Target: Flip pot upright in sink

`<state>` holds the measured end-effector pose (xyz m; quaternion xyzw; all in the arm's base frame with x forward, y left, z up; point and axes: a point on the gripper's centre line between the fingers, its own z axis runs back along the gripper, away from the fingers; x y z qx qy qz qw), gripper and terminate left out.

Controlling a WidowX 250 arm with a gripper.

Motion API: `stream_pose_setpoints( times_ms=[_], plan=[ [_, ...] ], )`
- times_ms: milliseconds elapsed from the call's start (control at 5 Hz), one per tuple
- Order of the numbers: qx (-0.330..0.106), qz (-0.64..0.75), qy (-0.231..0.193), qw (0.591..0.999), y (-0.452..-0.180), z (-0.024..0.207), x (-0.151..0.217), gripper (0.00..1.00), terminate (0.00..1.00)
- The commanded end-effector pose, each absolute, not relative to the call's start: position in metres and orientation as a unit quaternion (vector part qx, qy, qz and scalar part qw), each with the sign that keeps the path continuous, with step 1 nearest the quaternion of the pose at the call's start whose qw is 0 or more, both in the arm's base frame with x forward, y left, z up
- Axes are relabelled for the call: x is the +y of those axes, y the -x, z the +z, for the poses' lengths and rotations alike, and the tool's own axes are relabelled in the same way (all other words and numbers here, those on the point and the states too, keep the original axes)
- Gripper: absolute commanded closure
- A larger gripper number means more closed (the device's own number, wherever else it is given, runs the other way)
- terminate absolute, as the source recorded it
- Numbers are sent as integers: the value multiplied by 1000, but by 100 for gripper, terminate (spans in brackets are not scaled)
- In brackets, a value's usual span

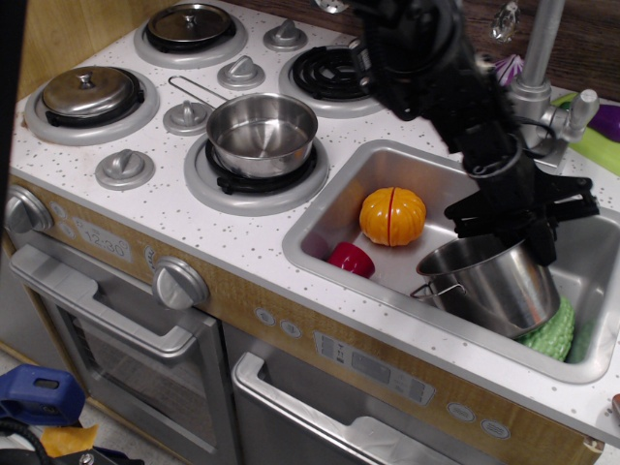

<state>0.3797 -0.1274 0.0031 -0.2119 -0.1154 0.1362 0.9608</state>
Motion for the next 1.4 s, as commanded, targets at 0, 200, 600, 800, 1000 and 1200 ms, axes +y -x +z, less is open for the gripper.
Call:
stream_pose_setpoints(
  times_ms=[0,200,600,800,1000,1200],
  plan=[
    [-160,94,157,970,-397,34,-120,100,0],
    [-173,80,137,972,-402,33,-112,100,0],
    [-212,96,101,967,-407,21,-114,0,0],
    [-212,96,101,967,-407,21,-114,0,0],
    [-212,96,101,967,-407,21,-114,0,0],
    [-212,96,101,967,-407,21,-114,0,100]
  ],
)
